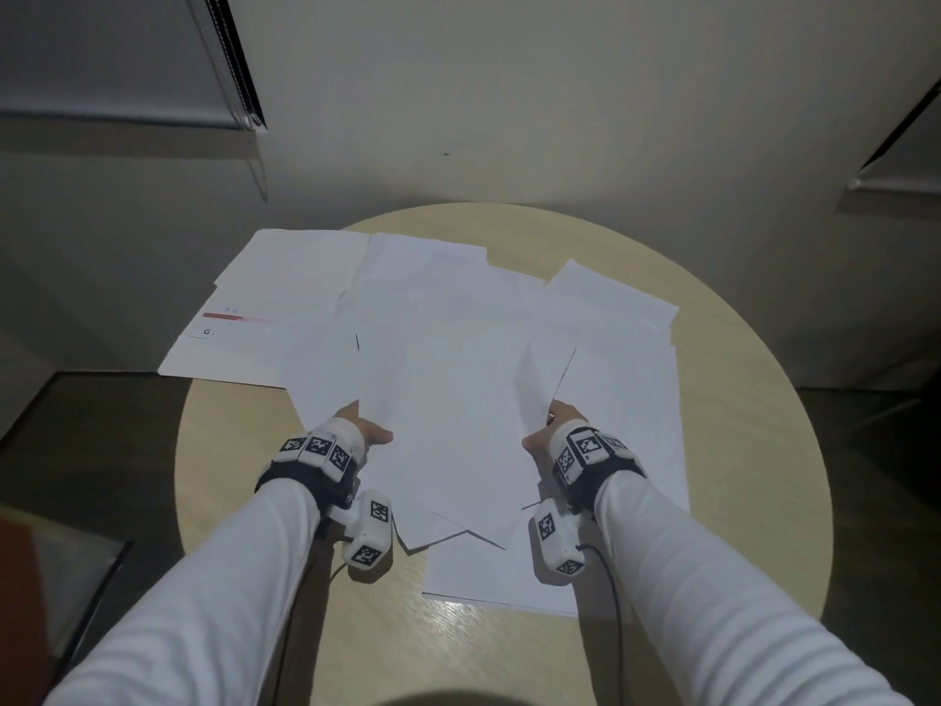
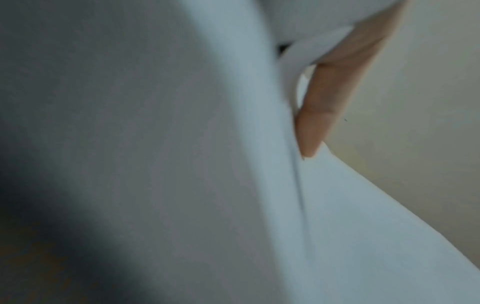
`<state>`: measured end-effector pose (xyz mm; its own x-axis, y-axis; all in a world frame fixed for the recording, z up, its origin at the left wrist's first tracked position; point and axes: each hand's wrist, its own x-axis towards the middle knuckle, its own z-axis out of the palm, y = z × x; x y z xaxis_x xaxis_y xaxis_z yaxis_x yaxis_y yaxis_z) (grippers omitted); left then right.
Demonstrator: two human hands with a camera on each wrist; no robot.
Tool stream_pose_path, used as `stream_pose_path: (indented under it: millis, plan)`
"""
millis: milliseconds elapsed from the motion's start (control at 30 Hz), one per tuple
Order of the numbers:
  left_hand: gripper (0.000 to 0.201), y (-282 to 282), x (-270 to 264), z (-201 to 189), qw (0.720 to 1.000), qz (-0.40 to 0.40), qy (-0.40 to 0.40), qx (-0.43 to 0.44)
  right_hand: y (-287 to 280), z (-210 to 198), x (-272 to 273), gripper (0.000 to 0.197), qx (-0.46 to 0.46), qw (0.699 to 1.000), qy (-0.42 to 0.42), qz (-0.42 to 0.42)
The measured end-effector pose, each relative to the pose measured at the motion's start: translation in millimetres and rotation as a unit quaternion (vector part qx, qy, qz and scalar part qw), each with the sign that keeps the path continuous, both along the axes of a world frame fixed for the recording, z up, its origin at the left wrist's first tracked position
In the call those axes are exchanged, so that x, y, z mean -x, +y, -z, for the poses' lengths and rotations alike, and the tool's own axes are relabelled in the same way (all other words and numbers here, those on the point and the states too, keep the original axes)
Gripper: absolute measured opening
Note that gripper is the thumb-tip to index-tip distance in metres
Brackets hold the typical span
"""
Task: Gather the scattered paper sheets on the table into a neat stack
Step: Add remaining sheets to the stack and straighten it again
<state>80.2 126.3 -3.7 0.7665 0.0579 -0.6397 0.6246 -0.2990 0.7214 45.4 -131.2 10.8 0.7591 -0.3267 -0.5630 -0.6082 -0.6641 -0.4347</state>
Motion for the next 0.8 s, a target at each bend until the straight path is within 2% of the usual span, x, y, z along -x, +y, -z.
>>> stream_pose_path:
  millis: [67,133,200,233,300,333,400,467,533,567,633,733,767,800]
  plan:
    - [0.056,3,4,-1,0.999,0.018,-0.034,-0.028,-2,-1,2,0.040,-0.055,0.998,-0.019,0.034]
    - [0.057,6,4,-4,0.997,0.021,-0.058,-0.037,-8,-1,2,0.046,-0.129,0.986,-0.048,0.090]
    - [0.048,7,6,-14,0.997,0.015,-0.080,0.000,-13,-5,2,0.068,-0.192,0.967,-0.074,0.148]
    - [0.045,6,9,-22,0.996,0.015,-0.087,0.018,-16,-5,-1,0.077,-0.192,0.964,-0.089,0.158]
    - [0.051,2,12,-42,0.991,0.015,-0.103,0.078,-18,-12,-9,0.102,-0.242,0.946,-0.116,0.184]
    - [0.052,-1,11,-54,0.988,0.025,-0.120,0.090,-16,-20,-14,0.112,-0.284,0.927,-0.122,0.211]
    - [0.053,-5,6,-71,0.983,0.067,-0.146,0.085,-19,-30,-23,0.111,-0.281,0.918,-0.158,0.232]
    - [0.061,-10,-4,-84,0.981,0.081,-0.172,0.047,-16,-56,-22,0.081,-0.237,0.923,-0.199,0.229]
    - [0.051,-13,-14,-94,0.979,0.055,-0.198,0.017,-20,-73,-28,0.053,-0.242,0.905,-0.254,0.242]
    - [0.047,-14,-19,-97,0.977,0.046,-0.210,0.011,-15,-90,-26,0.050,-0.236,0.900,-0.279,0.237]
    - [0.047,-16,-24,-107,0.973,0.028,-0.228,0.006,-19,-90,-36,0.049,-0.229,0.881,-0.338,0.239]
    - [0.033,-20,-29,-115,0.975,0.001,-0.223,-0.020,-11,-93,-36,0.071,-0.219,0.870,-0.375,0.234]
    - [0.035,-22,-28,-116,0.977,-0.006,-0.209,-0.045,-10,-92,-34,0.067,-0.231,0.869,-0.378,0.220]
    - [0.047,-24,-27,-114,0.979,-0.014,-0.199,-0.049,-8,-90,-33,0.062,-0.244,0.872,-0.372,0.206]
